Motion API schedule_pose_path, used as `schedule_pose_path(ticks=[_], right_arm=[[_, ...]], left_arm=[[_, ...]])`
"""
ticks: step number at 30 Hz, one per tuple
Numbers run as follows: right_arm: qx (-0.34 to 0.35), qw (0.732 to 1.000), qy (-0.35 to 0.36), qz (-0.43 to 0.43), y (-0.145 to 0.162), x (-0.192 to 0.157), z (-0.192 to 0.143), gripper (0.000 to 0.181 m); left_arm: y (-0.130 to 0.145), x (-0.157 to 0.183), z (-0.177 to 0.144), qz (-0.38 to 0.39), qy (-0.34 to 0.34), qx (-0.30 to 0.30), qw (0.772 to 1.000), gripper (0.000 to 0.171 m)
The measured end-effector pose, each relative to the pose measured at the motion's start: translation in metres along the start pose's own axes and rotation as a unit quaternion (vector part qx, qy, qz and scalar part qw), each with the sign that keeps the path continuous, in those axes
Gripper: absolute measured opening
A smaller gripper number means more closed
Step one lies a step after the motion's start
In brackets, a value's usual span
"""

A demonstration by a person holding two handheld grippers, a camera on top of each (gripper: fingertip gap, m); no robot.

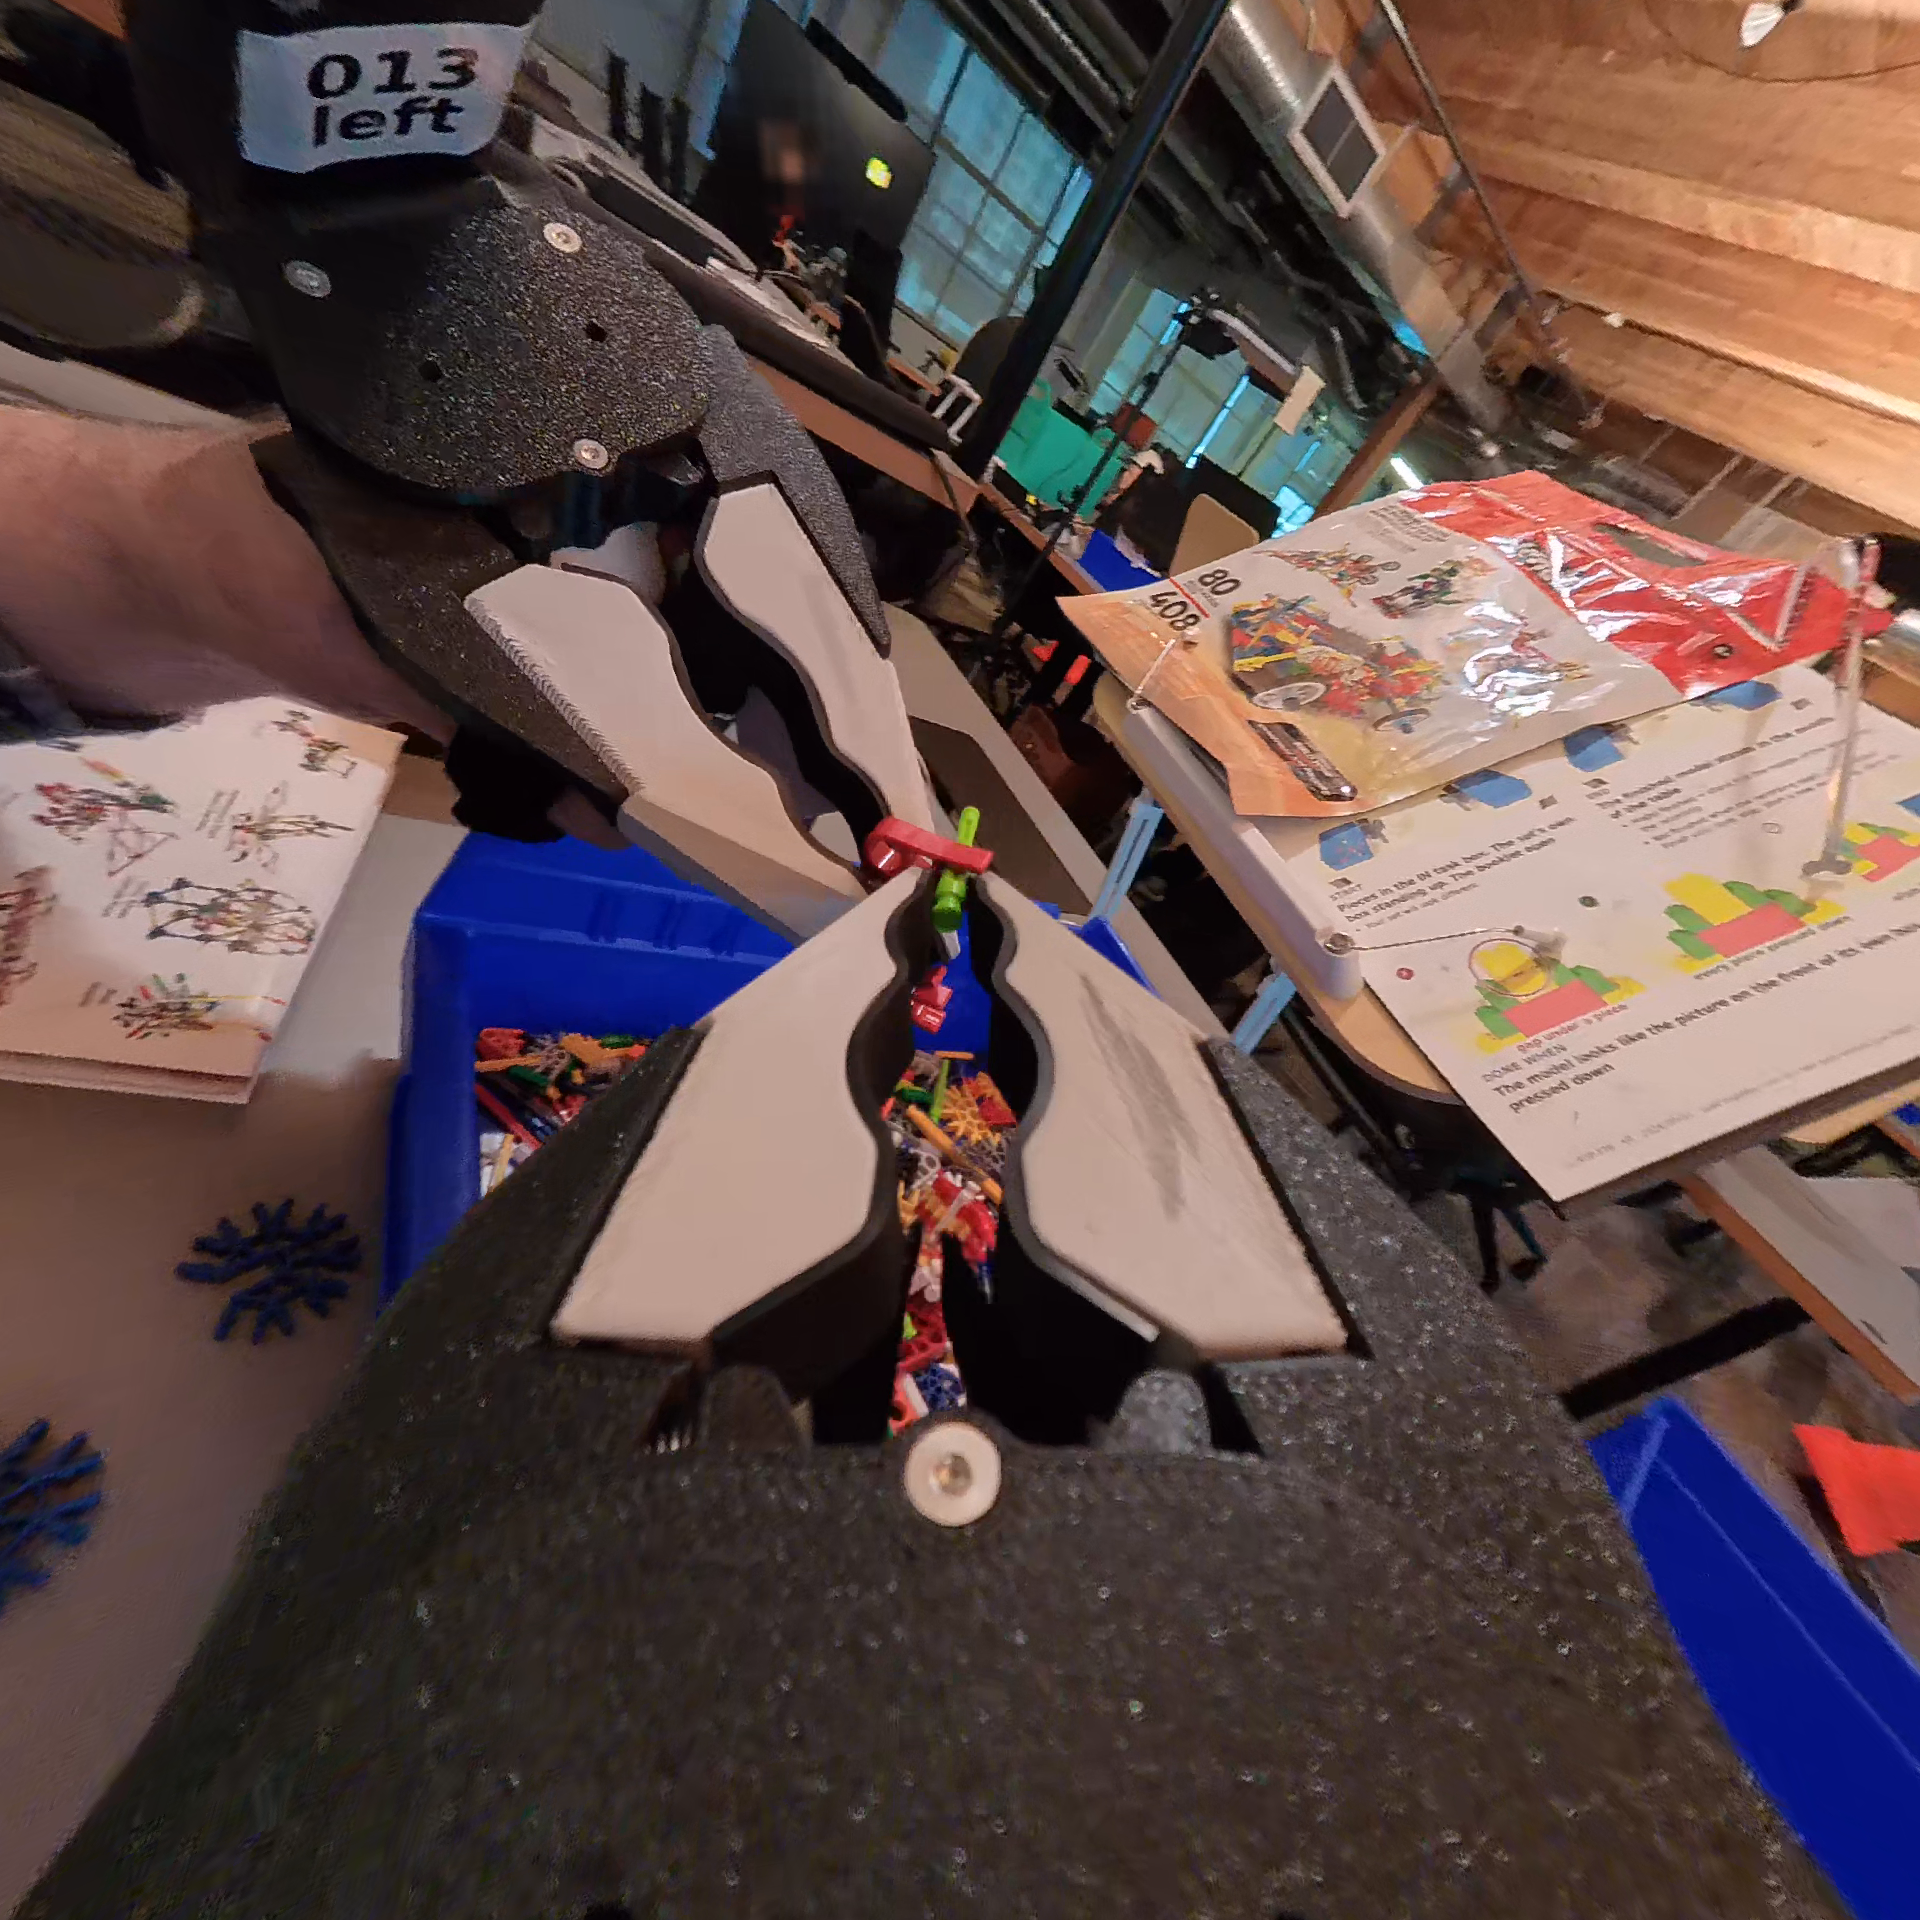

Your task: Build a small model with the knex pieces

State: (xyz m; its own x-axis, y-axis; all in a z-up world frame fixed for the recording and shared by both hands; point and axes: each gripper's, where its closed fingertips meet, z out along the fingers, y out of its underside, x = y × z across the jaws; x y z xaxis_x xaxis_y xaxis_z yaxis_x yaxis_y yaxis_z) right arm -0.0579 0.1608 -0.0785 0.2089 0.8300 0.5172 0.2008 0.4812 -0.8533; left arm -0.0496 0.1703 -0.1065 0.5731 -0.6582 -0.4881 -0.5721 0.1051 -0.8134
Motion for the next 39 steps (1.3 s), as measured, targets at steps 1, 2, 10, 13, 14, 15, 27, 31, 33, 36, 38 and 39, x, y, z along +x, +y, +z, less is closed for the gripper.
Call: schedule_pose_path(ticks=[1,2,10,13,14,15,27,31,33,36,38,39], right_arm=[[0.002,1.0,-0.008,0.005,0.0,-0.001,0.0,0.002],[0.006,1.0,-0.017,0.011,0.0,-0.003,-0.001,0.002],[0.038,0.988,-0.117,0.093,-0.004,-0.018,-0.007,0.002],[0.064,0.967,-0.195,0.149,-0.009,-0.03,-0.016,0.003],[0.069,0.961,-0.211,0.167,-0.009,-0.032,-0.017,0.003],[0.073,0.955,-0.223,0.18,-0.01,-0.034,-0.017,0.003],[-0.148,0.975,-0.074,0.149,0.077,-0.009,0.016,0.037],[-0.128,0.98,-0.063,0.142,0.068,-0.004,0.015,0.022],[-0.078,0.978,-0.085,0.172,0.048,-0.005,0.011,0.022],[0.009,0.965,-0.134,0.226,0.015,-0.012,0.005,0.024],[0.029,0.96,-0.14,0.241,0.006,-0.013,0.004,0.025],[0.033,0.96,-0.143,0.239,0.004,-0.015,0.005,0.025]], left_arm=[[0.0,0.001,-0.001,0.001,0.006,0.0,1.0,0.005],[0.001,0.002,-0.002,0.005,0.009,-0.002,1.0,0.005],[0.0,0.015,-0.01,0.025,0.063,0.019,0.997,0.003],[-0.002,0.029,-0.016,0.045,0.105,0.031,0.993,0.003],[-0.002,0.031,-0.018,0.043,0.112,0.032,0.992,0.004],[-0.002,0.033,-0.019,0.04,0.121,0.033,0.991,0.003],[0.017,-0.014,-0.019,-0.077,0.061,0.034,0.995,0.004],[0.006,-0.016,-0.022,-0.107,0.071,0.072,0.989,0.004],[-0.004,-0.014,-0.027,-0.137,0.095,0.108,0.98,0.004],[-0.019,-0.008,-0.033,-0.168,0.134,0.154,0.964,0.003],[-0.027,-0.002,-0.035,-0.18,0.158,0.175,0.955,0.003],[-0.029,0.0,-0.034,-0.184,0.164,0.18,0.952,0.003]])
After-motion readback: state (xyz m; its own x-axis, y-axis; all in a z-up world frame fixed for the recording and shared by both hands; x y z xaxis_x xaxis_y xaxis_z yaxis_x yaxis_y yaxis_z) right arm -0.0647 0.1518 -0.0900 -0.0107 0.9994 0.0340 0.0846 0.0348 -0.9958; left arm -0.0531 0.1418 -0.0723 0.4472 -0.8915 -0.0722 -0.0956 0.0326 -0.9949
